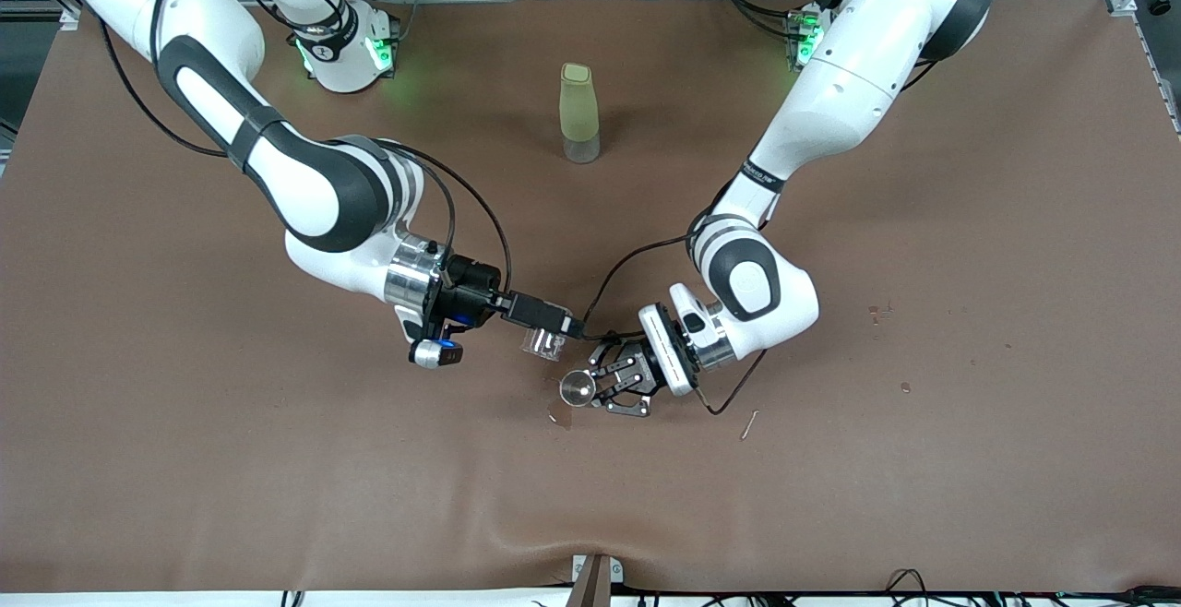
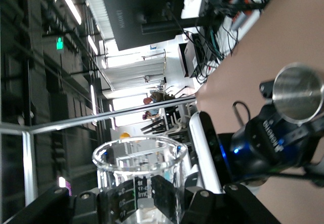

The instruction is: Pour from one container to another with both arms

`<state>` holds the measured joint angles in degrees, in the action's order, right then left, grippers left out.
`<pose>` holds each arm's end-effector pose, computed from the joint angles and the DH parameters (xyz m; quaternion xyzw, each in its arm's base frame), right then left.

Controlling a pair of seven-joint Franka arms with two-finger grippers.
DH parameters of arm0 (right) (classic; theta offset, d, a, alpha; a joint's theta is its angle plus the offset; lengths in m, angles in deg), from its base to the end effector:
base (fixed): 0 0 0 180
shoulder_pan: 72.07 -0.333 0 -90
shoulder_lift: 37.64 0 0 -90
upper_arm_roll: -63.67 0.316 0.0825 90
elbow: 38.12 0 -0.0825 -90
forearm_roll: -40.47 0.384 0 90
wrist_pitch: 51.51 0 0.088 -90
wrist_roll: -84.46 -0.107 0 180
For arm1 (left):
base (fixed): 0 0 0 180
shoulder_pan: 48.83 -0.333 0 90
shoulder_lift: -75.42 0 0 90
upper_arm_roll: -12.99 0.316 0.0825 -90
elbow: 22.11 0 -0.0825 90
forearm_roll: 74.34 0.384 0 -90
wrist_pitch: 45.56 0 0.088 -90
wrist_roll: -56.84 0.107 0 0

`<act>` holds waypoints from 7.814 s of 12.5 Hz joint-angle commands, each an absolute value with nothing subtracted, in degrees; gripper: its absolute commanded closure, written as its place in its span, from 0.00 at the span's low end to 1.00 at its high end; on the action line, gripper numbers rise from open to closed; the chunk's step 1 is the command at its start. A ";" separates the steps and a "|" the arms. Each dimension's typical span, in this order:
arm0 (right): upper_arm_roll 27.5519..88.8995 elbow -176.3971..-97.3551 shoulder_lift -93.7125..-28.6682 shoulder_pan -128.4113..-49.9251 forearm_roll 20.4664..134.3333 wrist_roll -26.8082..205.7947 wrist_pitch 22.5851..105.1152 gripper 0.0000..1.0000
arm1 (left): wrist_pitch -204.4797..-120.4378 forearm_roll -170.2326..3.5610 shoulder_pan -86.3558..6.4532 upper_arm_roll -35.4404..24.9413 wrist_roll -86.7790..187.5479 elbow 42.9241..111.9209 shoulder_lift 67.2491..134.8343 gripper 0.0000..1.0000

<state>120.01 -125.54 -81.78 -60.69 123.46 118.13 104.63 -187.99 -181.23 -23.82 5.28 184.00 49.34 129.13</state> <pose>0.6386 0.3562 0.3876 -0.7381 0.1360 -0.0899 0.6547 0.6727 -0.3908 0.2226 0.6594 -0.4323 0.5003 0.3577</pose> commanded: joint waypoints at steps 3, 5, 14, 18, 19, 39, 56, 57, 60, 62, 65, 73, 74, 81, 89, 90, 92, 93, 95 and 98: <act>117.29 -126.36 -81.14 -59.33 117.64 137.16 104.06 1.00 | -177.77 -182.36 -30.62 4.81 185.95 51.27 127.54 1.00; 113.97 -125.49 -81.14 -59.59 116.24 143.67 103.97 1.00 | -171.54 -179.83 -34.83 4.90 186.64 52.58 127.54 1.00; 93.07 -124.25 -82.64 -55.55 108.76 170.39 84.59 1.00 | -138.75 -150.93 -61.63 4.90 186.38 55.05 128.51 1.00; 83.03 -123.81 -83.08 -54.24 108.76 181.90 76.47 1.00 | -132.32 -142.91 -69.73 4.99 192.87 55.23 132.10 1.00; 80.92 -123.72 -82.99 -52.84 108.32 186.02 75.42 1.00 | -132.05 -142.46 -71.14 5.16 195.59 55.75 133.15 1.00; 77.21 -121.00 -98.63 -37.09 106.38 209.44 60.03 1.00 | -130.99 -128.33 -80.73 7.80 198.27 61.21 134.40 0.00; 77.39 -120.38 -94.34 -36.47 107.35 210.51 53.35 0.00 | -126.16 -115.21 -83.46 8.60 161.02 54.18 125.43 0.00; 77.21 -120.38 -93.20 -36.56 106.92 208.32 52.30 0.00 | -126.16 -115.21 -83.28 8.51 158.03 53.83 124.21 0.00; 77.21 -120.38 -89.24 -37.00 103.23 201.20 52.03 0.00 | -126.07 -110.07 -81.62 8.51 144.69 53.56 116.66 0.00; 77.74 -120.12 -86.61 -37.35 100.51 196.63 52.03 0.00 | -126.24 -101.90 -77.85 9.21 130.92 53.38 108.95 0.00; 77.74 -117.67 -81.25 -40.94 94.63 186.62 52.03 0.00 | -126.33 -89.85 -68.99 8.77 107.71 53.21 100.14 0.00; 77.30 -119.93 -65.16 -45.88 85.29 168.41 50.45 0.00 | -126.33 -78.84 -57.46 5.43 68.66 56.10 87.12 0.00; 77.04 -120.81 -63.67 -46.40 84.59 166.92 50.45 0.00 | -126.42 -75.26 -54.92 5.78 64.35 56.20 85.98 0.00; 60.17 -126.52 -53.04 -62.04 83.62 156.29 48.69 0.00 | -126.24 -71.09 -52.87 6.84 62.91 56.98 81.32 0.00; 58.49 -132.06 -41.08 -66.88 67.30 131.35 48.51 0.00 | -131.60 -73.64 -53.49 6.75 52.89 69.89 70.25 0.00; 58.58 -132.33 -39.76 -67.32 63.88 127.83 48.43 0.00 | -133.17 -73.64 -53.22 6.75 52.18 72.08 68.84 0.00; 58.58 -132.34 -37.74 -68.11 56.85 122.45 47.20 0.00 | -134.85 -73.73 -53.05 6.66 51.21 74.21 67.34 0.00; 58.66 -132.34 -37.20 -68.11 55.07 120.69 46.41 0.00 | -134.77 -74.34 -52.87 6.75 51.21 73.95 67.42 0.00; 58.40 -132.69 -36.32 -68.46 52.52 116.65 44.74 0.00 | -134.86 -78.10 -52.87 6.83 51.21 73.60 67.60 0.00; 58.49 -132.34 -35.53 -70.66 46.45 104.55 40.88 0.00 | -134.86 -78.65 -52.34 7.28 51.39 73.69 67.60 0.00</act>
